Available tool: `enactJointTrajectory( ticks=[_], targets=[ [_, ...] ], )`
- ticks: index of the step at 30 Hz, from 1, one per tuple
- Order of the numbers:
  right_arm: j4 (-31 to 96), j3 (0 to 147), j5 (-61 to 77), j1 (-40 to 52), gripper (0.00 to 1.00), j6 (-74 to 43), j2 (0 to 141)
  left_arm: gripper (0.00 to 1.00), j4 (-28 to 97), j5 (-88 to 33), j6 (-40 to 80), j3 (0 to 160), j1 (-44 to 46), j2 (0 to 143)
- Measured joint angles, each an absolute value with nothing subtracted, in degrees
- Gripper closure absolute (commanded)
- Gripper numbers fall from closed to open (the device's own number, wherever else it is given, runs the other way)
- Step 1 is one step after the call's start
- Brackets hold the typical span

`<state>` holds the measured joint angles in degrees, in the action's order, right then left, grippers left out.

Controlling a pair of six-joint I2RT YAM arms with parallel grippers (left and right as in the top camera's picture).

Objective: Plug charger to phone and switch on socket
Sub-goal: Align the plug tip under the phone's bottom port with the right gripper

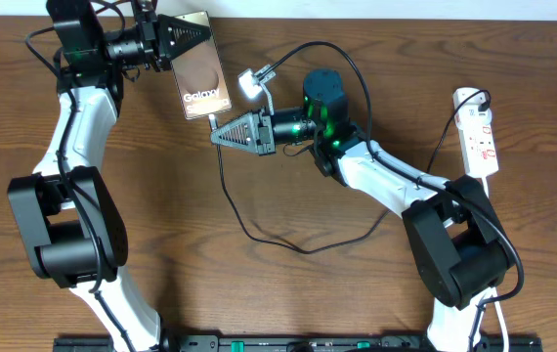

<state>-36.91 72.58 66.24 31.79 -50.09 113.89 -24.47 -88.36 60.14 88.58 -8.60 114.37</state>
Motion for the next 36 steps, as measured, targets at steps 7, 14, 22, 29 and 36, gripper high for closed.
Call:
enactJointTrajectory(
  ticks=[7,14,22,29,36],
  targets=[
    [-36.91,72.58,65.95,31.79,0.99,-50.72,113.89,0.93,-24.49,-88.18,60.12,88.58,-8.6,114.37],
    [-36.91,72.58,65.91,31.83,0.99,-51.11,113.89,0.92,-24.49,-88.16,60.12,88.58,-8.47,114.37],
    [-36.91,72.58,65.91,31.83,0.99,-51.4,113.89,0.92,-24.49,-88.16,60.12,88.58,-8.45,114.37],
    [-36.91,72.55,65.91,31.83,0.99,-51.75,113.89,0.93,-24.49,-88.14,60.12,88.58,-8.45,114.37],
    [-36.91,72.58,65.91,31.83,0.99,-52.14,113.89,0.93,-24.49,-88.14,60.12,88.58,-8.43,114.37]
  ],
)
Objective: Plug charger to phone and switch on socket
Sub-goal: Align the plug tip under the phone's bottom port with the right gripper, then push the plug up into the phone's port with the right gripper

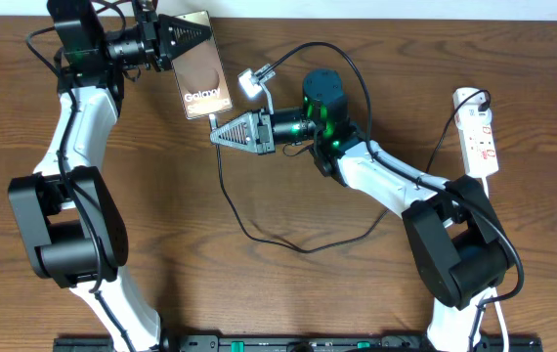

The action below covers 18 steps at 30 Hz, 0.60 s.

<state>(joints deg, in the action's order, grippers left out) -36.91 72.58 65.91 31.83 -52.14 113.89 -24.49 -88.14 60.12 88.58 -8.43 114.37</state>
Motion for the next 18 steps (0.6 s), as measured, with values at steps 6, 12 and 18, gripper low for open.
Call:
enactJointTrajectory(
  ticks=[6,12,18],
  targets=[
    [-36.91,72.55,65.91,31.83,0.99,-52.16,113.89,0.93,-24.51,-88.01,59.94,88.58,-7.86,114.37],
    [-36.88,72.55,66.02,31.83,0.99,-52.16,113.89,0.93,-24.56,-87.99,59.92,88.58,-7.55,114.37],
    [-36.88,72.55,66.17,31.83,0.99,-52.16,113.89,0.93,-24.56,-87.99,59.92,88.58,-7.44,114.37]
  ],
)
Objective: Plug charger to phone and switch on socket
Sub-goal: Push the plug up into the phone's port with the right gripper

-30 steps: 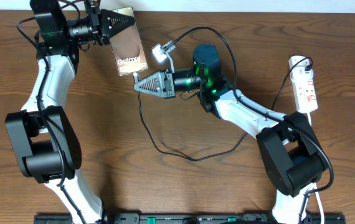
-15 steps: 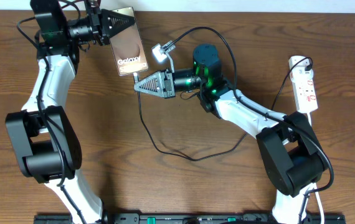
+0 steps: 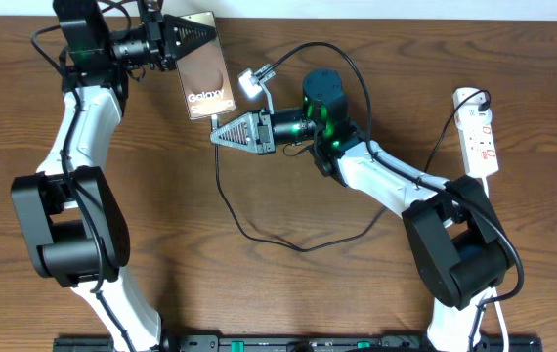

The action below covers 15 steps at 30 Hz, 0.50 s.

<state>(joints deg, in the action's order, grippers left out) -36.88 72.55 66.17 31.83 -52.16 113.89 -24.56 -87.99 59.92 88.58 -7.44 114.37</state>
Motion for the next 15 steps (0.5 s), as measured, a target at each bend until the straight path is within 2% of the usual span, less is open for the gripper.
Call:
enactJointTrajectory(
  ticks=[15],
  targets=[
    [-36.05,72.55,67.09,31.14,0.99,-52.16,113.89,0.92,-24.56,-87.94,58.78,88.58,-7.38,114.37]
  ],
)
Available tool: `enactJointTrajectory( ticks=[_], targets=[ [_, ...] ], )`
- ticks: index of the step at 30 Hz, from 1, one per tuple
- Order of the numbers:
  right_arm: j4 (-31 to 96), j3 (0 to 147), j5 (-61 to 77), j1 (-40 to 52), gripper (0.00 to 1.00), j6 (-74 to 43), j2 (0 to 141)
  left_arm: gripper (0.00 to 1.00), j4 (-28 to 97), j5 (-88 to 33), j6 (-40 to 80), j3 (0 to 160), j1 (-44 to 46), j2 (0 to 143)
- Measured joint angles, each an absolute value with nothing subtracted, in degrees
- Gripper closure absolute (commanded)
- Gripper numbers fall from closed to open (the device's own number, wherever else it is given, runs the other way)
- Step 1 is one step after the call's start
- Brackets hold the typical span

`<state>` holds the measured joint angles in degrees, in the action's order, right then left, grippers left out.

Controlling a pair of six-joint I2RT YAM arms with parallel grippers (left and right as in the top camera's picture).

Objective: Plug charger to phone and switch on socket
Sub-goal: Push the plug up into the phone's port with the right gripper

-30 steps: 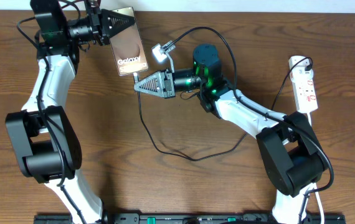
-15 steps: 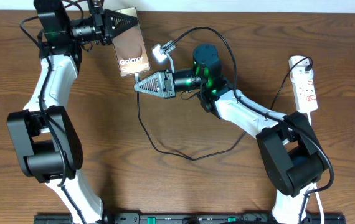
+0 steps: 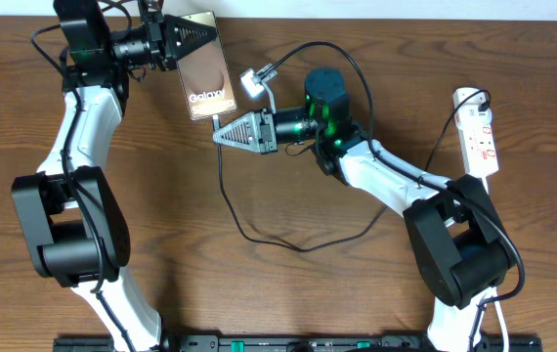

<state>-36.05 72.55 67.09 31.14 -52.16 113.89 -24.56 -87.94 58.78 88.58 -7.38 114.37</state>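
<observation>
The phone (image 3: 205, 64), showing a "Galaxy" screen, lies tilted at the back of the table. My left gripper (image 3: 192, 31) is shut on its far end. The right gripper (image 3: 217, 134) sits just below the phone's near end, fingers closed to a point on the black charger cable (image 3: 235, 210) close to its plug. The plug itself is too small to make out against the phone's edge. From there the cable loops over the table and back up to a white adapter (image 3: 250, 82) lying loose. The white socket strip (image 3: 479, 132) lies at the far right.
The cable's loop spreads across the middle of the wooden table (image 3: 259, 293) and arches over the right arm. A second lead runs from the socket strip down past the right arm's base. The table's back edge is right behind the phone.
My right gripper has shifted a few pixels to the right with the cable end, staying at the phone's near end. The phone and left gripper look unchanged.
Throughout, my left gripper held the phone's far end and the right held the cable end at its near end. Between the second and third moments the left arm and phone shifted slightly right. The right gripper has since made only a tiny shift.
</observation>
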Motion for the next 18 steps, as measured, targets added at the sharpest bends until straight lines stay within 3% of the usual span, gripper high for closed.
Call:
enactJointTrajectory(
  ticks=[18],
  targets=[
    [-36.03,72.55,67.53,30.33,0.99,-52.36,113.89,0.92,-24.56,-87.09,57.76,88.58,-7.27,114.37]
  ],
)
